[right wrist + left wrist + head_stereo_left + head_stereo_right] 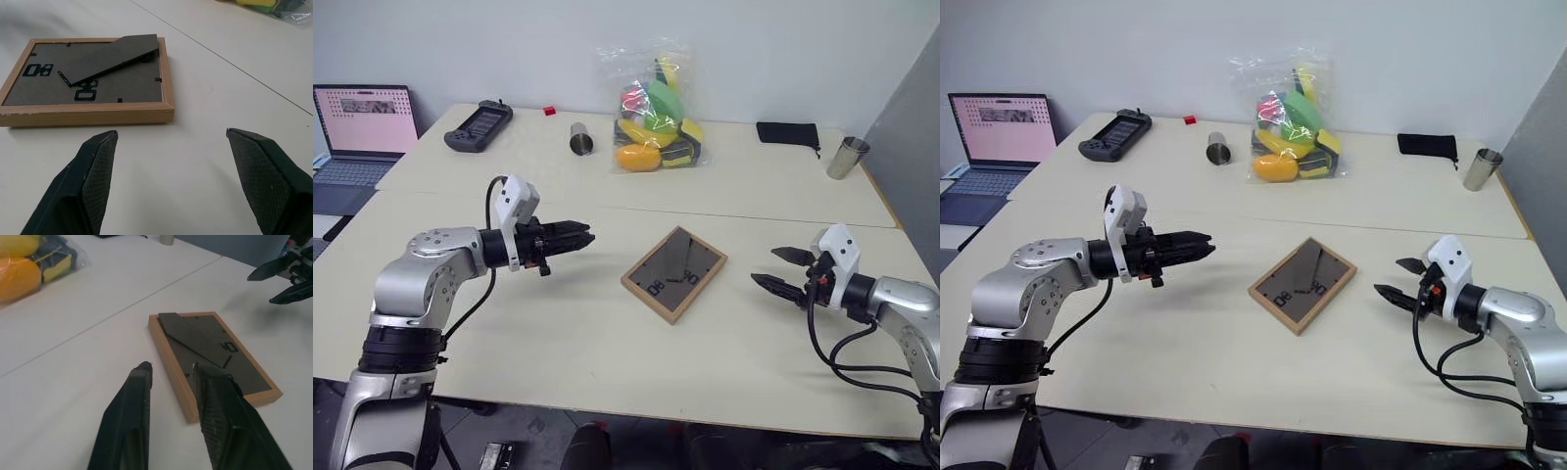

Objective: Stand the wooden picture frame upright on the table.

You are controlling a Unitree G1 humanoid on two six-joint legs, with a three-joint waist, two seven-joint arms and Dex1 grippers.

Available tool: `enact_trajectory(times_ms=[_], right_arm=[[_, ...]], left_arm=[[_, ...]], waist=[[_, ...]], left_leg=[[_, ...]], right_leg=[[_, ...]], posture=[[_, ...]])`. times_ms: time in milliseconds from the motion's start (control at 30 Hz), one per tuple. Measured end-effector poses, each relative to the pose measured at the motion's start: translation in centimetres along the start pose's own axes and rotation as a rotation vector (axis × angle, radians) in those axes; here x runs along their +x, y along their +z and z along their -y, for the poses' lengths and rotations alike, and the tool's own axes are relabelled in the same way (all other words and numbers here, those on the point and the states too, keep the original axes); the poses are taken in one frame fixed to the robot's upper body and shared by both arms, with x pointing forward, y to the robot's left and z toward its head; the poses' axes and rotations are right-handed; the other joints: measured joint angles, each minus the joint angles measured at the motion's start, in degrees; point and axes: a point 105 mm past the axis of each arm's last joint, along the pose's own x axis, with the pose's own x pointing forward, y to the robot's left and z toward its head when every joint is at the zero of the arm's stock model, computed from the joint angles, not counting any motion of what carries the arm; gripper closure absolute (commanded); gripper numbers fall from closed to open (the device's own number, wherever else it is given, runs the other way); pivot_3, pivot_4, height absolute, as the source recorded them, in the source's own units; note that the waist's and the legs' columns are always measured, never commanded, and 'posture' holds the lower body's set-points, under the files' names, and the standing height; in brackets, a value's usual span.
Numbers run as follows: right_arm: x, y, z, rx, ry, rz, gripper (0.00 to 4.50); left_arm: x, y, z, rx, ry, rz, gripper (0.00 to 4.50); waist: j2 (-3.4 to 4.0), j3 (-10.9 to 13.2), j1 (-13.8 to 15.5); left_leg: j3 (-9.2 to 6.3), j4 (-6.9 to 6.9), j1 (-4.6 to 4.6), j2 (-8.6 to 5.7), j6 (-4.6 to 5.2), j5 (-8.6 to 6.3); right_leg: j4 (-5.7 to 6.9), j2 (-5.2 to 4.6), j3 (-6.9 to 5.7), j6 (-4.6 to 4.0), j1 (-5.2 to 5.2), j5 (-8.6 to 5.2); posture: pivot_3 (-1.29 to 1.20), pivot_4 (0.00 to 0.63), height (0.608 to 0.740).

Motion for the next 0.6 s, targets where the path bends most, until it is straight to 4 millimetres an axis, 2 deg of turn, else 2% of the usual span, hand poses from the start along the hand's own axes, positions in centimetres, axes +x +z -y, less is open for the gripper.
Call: enact_trajectory(times_ms=[100,300,400,533,600], right_arm=[[0.0,0.1,-0.3,-0.012,-0.004,0.0,0.72],[0.4,-0.5,-1.8,-0.089,0.006,-0.04,0.72],[0.7,-0.7,-2.2,-0.111,-0.003,-0.049,0.72],[1.6,-1.5,-3.3,-0.138,0.003,-0.06,0.72],[2.2,-1.6,-3.9,-0.134,0.008,-0.05,0.72]], left_arm=[[0.6,-0.7,-0.3,0.003,-0.014,-0.036,4.45],[2.4,-2.9,-1.3,0.002,-0.026,-0.171,4.45],[3.5,-3.3,-1.7,0.017,-0.033,-0.193,4.45],[6.0,-3.2,-2.1,0.051,-0.08,-0.213,4.45],[7.9,-3.5,-2.0,0.062,-0.106,-0.233,4.45]], waist=[[0.0,0.0,0.01],[0.0,0.0,0.02],[0.0,0.0,0.03],[0.0,-0.01,0.06],[0.0,-0.01,0.15]], left_leg=[[0.0,0.01,0.0,0.0,0.0,0.0],[-0.01,0.03,-0.01,-0.01,0.0,0.0],[-0.01,0.04,-0.02,-0.02,0.0,0.0],[-0.02,0.07,-0.03,-0.05,0.01,0.0],[-0.02,0.15,-0.06,-0.07,0.01,0.0]], right_leg=[[0.01,0.0,0.0,0.0,0.01,0.0],[0.02,0.02,0.0,0.0,-0.01,0.0],[0.02,0.01,0.0,0.0,0.0,0.0],[0.04,0.02,-0.01,0.0,0.01,0.0],[0.04,0.01,-0.01,0.01,0.01,0.0]], posture=[[0.0,0.15,0.74],[0.0,0.15,0.74],[0.0,0.15,0.74],[0.0,0.15,0.74],[0.0,0.15,0.74]])
